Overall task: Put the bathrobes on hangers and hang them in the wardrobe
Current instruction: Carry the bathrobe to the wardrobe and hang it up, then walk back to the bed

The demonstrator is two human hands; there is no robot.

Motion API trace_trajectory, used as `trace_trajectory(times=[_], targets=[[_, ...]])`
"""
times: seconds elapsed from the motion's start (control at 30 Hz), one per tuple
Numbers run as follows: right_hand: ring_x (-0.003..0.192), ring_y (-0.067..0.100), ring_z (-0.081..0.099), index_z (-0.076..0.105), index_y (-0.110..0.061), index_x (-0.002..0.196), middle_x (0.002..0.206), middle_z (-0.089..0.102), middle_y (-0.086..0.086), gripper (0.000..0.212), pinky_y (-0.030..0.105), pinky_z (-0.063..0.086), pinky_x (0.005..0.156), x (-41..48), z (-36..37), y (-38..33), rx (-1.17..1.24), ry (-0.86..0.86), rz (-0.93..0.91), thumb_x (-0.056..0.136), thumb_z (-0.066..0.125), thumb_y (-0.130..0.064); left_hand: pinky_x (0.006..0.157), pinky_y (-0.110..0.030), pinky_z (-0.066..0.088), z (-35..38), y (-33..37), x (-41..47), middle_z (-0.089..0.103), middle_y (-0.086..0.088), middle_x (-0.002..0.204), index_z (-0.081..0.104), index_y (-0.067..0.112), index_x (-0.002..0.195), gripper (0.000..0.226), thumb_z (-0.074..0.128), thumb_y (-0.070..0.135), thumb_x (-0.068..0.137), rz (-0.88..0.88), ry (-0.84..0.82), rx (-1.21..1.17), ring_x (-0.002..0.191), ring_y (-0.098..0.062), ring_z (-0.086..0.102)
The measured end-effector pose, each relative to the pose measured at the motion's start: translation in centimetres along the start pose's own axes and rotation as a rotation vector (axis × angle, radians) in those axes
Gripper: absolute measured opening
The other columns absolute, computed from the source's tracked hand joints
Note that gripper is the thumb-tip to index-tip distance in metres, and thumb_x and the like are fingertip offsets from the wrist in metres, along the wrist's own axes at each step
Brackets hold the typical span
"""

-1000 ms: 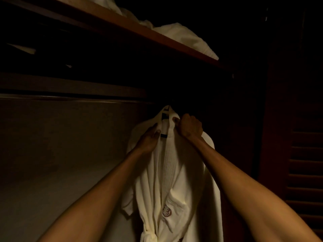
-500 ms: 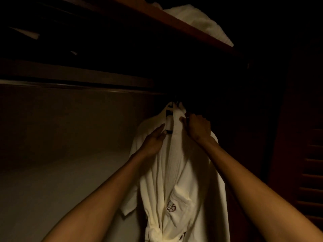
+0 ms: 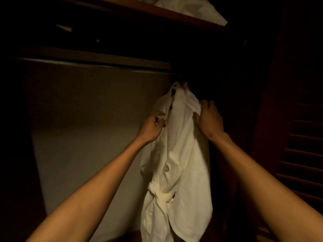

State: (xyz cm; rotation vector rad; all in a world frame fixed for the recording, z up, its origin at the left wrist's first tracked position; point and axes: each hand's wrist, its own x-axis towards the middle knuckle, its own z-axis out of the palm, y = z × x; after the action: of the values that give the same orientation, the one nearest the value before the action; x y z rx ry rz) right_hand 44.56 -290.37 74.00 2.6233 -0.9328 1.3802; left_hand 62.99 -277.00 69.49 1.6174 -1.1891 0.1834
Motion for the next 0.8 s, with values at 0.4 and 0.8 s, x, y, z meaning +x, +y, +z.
trace_trajectory(times=[0.4,0.8], targets=[[0.092,0.021,0.061,0.055,-0.022,0.103,0.087,0.06,-0.008,0.015,0.031,0.046,0.076,-16.7,-2.0,-10.8,0.622,-0.474,-0.253,0.09,0.057,-0.03,0.057,-0.02,0.051,-8.1,9.4,-27.6,0.074,0.005,0.081,0.062,0.024,0.116,0.019,0.057,0.03,0.098,-0.363,0.293,0.303,0.053,-0.01,0.066],[0.098,0.021,0.059,0.058,-0.028,0.097,0.1,0.062,-0.003,0.01,0.039,0.048,0.085,-40.9,-7.8,-37.6,0.562,-1.094,-1.082,0.091,0.061,-0.036,0.064,-0.035,0.061,-29.1,16.1,-61.4,0.073,-0.004,0.087,0.067,0.018,0.11,0.015,0.059,0.024,0.098,-0.813,0.818,0.446,0.079,-0.018,0.073]])
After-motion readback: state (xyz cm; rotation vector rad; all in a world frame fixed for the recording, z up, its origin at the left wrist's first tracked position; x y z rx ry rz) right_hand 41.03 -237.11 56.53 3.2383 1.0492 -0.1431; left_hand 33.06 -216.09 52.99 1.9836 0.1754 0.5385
